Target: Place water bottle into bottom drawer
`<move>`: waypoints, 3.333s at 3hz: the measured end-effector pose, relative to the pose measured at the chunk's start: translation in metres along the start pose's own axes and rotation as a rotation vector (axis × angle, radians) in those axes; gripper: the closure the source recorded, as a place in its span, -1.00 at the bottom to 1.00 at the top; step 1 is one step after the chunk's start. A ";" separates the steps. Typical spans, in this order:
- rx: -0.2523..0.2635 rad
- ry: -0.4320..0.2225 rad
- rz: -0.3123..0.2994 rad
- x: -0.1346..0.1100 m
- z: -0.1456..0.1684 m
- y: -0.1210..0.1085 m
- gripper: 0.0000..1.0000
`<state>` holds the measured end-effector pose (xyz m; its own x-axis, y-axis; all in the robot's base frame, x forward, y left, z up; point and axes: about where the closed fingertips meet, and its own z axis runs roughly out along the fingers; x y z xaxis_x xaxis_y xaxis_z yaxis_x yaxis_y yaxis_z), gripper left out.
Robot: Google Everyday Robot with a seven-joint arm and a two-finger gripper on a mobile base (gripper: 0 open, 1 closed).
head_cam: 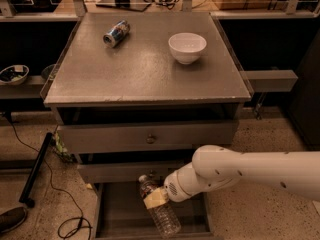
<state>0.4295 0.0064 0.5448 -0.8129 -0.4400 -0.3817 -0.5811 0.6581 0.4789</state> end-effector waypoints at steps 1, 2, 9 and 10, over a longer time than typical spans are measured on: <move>-0.014 -0.029 0.029 -0.001 0.015 -0.015 1.00; -0.046 -0.055 0.057 0.001 0.034 -0.033 1.00; -0.067 -0.016 0.327 0.096 0.139 -0.115 1.00; -0.067 -0.016 0.327 0.096 0.139 -0.115 1.00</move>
Offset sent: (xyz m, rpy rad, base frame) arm 0.0340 -0.0063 -0.0651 0.1159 0.0192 -0.0869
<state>0.4241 -0.0265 0.3431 -0.9564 -0.2021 -0.2109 -0.2910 0.7210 0.6289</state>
